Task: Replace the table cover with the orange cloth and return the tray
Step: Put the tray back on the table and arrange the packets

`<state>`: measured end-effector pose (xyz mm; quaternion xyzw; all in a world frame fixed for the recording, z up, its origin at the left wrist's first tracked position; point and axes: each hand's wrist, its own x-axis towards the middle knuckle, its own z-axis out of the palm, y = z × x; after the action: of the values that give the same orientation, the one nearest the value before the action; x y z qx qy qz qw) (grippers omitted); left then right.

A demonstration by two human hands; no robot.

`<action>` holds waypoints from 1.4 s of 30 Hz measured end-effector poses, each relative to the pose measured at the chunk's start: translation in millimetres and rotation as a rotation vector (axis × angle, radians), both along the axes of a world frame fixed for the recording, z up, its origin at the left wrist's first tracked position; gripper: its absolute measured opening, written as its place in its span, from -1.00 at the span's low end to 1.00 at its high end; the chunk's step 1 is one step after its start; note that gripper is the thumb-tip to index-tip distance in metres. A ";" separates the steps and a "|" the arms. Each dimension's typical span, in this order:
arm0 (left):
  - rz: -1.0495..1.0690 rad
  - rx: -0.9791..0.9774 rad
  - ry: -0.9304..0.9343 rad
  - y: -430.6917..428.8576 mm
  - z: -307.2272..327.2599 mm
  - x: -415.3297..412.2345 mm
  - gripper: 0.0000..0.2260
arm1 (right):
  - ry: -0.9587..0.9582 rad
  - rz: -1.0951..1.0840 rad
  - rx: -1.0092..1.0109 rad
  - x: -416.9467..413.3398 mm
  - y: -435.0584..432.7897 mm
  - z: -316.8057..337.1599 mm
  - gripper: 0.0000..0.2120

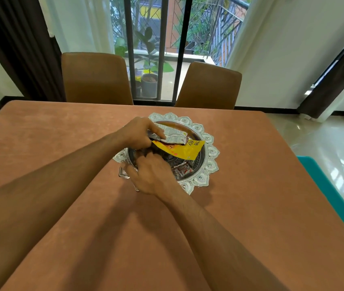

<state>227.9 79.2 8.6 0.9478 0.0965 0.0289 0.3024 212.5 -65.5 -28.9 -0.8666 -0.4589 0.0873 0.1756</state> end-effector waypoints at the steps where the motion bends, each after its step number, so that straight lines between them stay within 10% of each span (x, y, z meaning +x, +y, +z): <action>1: 0.001 -0.008 -0.005 -0.2 -0.9 0.0 -0.66 | -0.010 0.025 0.024 -1.4 0.3 -1.2 -0.50; 15: -0.003 0.028 0.015 -6.5 -7.4 3.0 -0.67 | 0.111 -0.072 0.092 8.5 -2.2 -10.9 -0.68; 25: 0.097 -0.038 -0.135 7.0 -18.2 -34.0 -0.32 | 0.222 -0.011 0.039 24.5 -7.0 2.0 -0.63; 32: 0.180 0.027 -0.346 9.8 -22.7 -77.7 -0.77 | 0.246 -0.021 0.025 25.9 -6.8 1.8 -0.58; 42: -0.093 0.268 -0.066 -14.7 -35.0 -107.3 -0.50 | 0.106 -0.010 0.028 20.5 -13.7 -0.5 -0.63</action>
<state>120.5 64.6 -26.4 0.9817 0.0377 0.0588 0.1771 233.0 -79.2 -29.4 -0.8605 -0.4458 0.1257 0.2122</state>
